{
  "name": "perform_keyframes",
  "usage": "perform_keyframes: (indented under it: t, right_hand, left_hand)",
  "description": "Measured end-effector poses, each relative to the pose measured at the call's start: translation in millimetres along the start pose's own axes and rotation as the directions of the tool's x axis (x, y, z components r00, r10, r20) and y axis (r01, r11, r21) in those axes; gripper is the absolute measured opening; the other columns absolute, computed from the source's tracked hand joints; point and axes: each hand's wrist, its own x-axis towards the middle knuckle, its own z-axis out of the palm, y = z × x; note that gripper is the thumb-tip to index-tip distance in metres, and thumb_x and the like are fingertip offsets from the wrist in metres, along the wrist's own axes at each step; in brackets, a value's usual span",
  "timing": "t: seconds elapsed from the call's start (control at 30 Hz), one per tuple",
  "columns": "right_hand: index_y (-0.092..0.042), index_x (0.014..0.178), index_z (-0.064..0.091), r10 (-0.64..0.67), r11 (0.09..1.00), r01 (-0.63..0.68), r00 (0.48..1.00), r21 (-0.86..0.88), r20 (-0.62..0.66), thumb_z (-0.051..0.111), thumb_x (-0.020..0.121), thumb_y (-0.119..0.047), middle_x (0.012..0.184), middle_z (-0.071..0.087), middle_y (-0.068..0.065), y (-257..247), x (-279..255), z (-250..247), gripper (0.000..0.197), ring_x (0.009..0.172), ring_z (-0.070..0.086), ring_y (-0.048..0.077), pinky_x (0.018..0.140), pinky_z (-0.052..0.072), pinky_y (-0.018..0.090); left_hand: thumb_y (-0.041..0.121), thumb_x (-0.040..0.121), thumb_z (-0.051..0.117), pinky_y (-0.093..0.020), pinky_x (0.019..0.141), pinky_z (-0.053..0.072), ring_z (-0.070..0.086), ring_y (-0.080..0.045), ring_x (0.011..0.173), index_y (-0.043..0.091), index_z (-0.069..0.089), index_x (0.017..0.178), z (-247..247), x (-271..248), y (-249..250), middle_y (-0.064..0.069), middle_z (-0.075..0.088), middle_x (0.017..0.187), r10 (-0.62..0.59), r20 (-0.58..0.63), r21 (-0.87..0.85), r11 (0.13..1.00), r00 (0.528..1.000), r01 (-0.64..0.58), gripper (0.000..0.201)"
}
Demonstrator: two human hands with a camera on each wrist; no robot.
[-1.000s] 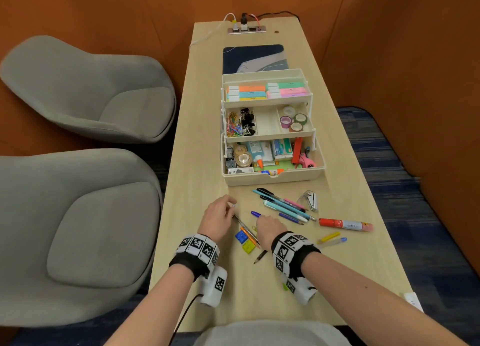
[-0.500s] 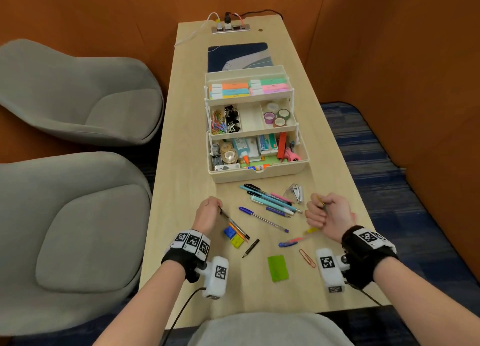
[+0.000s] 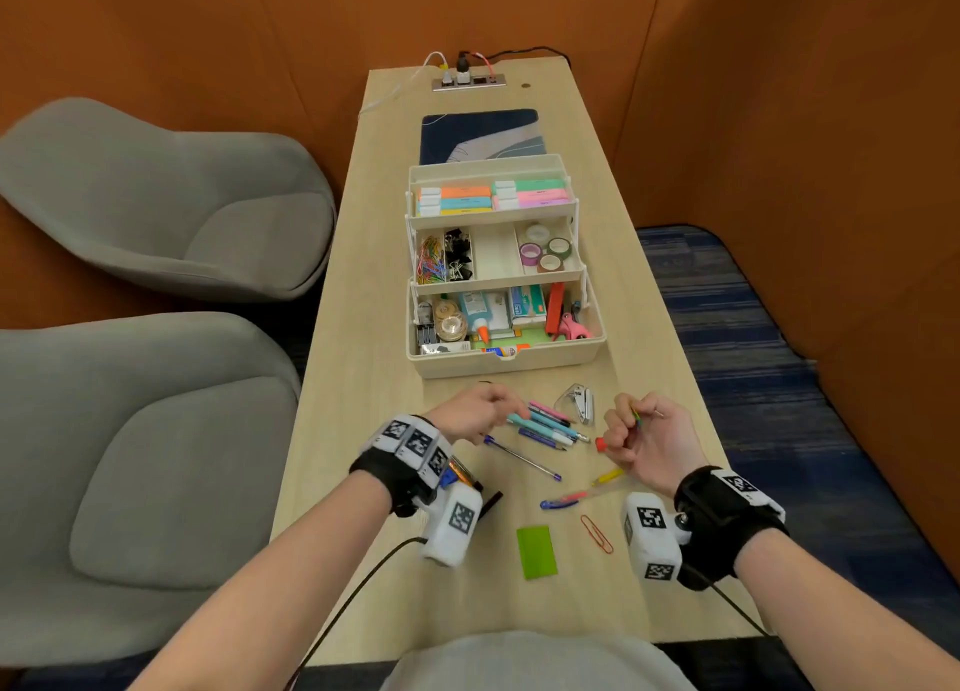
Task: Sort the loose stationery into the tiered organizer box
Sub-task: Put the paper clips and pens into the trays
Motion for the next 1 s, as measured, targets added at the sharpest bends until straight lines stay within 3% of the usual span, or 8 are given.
perform_keyframes:
  t: [0.1, 0.23, 0.53, 0.67, 0.8, 0.9, 0.93, 1.0]
  right_hand:
    - [-0.014, 0.048, 0.036, -0.034, 0.999, 0.034, 0.999, 0.002, 0.026, 0.04, 0.064, -0.02, 0.048, 0.03, 0.0, -10, 0, -5, 0.018, 0.038, 0.033, 0.013, 0.034, 0.024, 0.022]
    - [-0.015, 0.046, 0.033, -0.065, 0.997, 0.063, 0.997, 0.054, 0.043, 0.033, 0.07, -0.02, 0.045, 0.027, -0.001, -19, -7, -23, 0.024, 0.034, 0.027, 0.011, 0.035, 0.02, 0.022]
    - [-0.015, 0.045, 0.033, -0.028, 0.989, 0.027, 1.0, 0.144, 0.001, 0.031, 0.078, -0.018, 0.049, 0.017, -0.003, -11, -27, -51, 0.033, 0.042, 0.012, 0.011, 0.034, 0.019, 0.021]
    - [-0.014, 0.045, 0.035, 0.001, 0.993, 0.0, 1.0, 0.121, -0.012, 0.032, 0.075, -0.018, 0.047, 0.027, -0.001, -7, -22, -44, 0.031, 0.037, 0.025, 0.011, 0.033, 0.022, 0.021]
    - [-0.014, 0.045, 0.033, 0.024, 0.985, -0.026, 1.0, 0.172, 0.016, 0.035, 0.073, -0.019, 0.051, 0.019, -0.002, -4, -8, -29, 0.029, 0.037, 0.029, 0.011, 0.032, 0.023, 0.02]
    - [-0.015, 0.044, 0.033, 0.028, 0.979, -0.037, 0.999, 0.202, 0.046, 0.038, 0.073, -0.019, 0.05, 0.02, -0.003, -6, 5, -12, 0.03, 0.036, 0.03, 0.011, 0.032, 0.023, 0.019]
    - [-0.015, 0.044, 0.034, 0.03, 0.979, -0.043, 0.997, 0.199, 0.069, 0.046, 0.07, -0.019, 0.048, 0.025, -0.002, -8, 10, -4, 0.029, 0.037, 0.031, 0.011, 0.031, 0.024, 0.019]
    - [-0.013, 0.046, 0.038, 0.027, 0.977, -0.055, 0.99, 0.206, 0.137, 0.071, 0.049, -0.016, 0.05, 0.031, 0.0, -10, 18, 11, 0.033, 0.039, 0.038, 0.011, 0.029, 0.027, 0.018]
  left_hand:
    - [0.029, 0.087, 0.066, -0.023, 0.063, 0.04, 0.05, -0.012, 0.073, 0.013, 0.066, 0.096, 43, 2, -1, 0.002, 0.058, 0.084, 0.104, 0.193, 0.411, 0.894, 0.976, -0.177, 0.018]
    - [0.026, 0.085, 0.068, -0.031, 0.075, 0.045, 0.06, -0.026, 0.09, 0.014, 0.061, 0.112, 106, 3, -19, -0.009, 0.066, 0.1, 0.156, 0.358, 0.695, 0.613, 0.92, -0.375, 0.031]
    - [0.016, 0.094, 0.052, -0.042, 0.071, 0.049, 0.061, -0.036, 0.09, 0.003, 0.048, 0.11, 140, 18, -20, -0.02, 0.061, 0.103, 0.098, 0.365, 0.847, 0.378, 0.926, -0.374, 0.02]
    - [0.019, 0.096, 0.047, -0.041, 0.069, 0.049, 0.062, -0.037, 0.088, 0.003, 0.046, 0.111, 143, 21, -26, -0.02, 0.062, 0.102, 0.096, 0.345, 0.859, 0.368, 0.933, -0.356, 0.022]
    - [0.023, 0.098, 0.038, -0.036, 0.065, 0.042, 0.056, -0.033, 0.077, 0.006, 0.044, 0.106, 109, 11, -6, -0.017, 0.06, 0.091, 0.239, 0.139, 0.713, 0.649, 0.961, -0.265, 0.02]
    - [0.021, 0.098, 0.037, -0.029, 0.058, 0.037, 0.05, -0.022, 0.066, 0.011, 0.048, 0.087, 59, 12, 16, -0.008, 0.055, 0.077, 0.151, -0.162, 0.261, 0.96, 0.975, -0.105, 0.018]
    - [0.018, 0.098, 0.037, -0.026, 0.052, 0.035, 0.045, -0.016, 0.057, 0.013, 0.045, 0.078, 38, 16, 21, -0.003, 0.05, 0.068, 0.077, -0.229, 0.007, 0.997, 0.97, -0.077, 0.022]
    - [0.012, 0.095, 0.036, -0.02, 0.039, 0.029, 0.034, -0.01, 0.043, 0.014, 0.037, 0.068, -1, 22, 30, 0.002, 0.041, 0.054, -0.021, -0.259, -0.469, 0.876, 0.966, -0.107, 0.027]
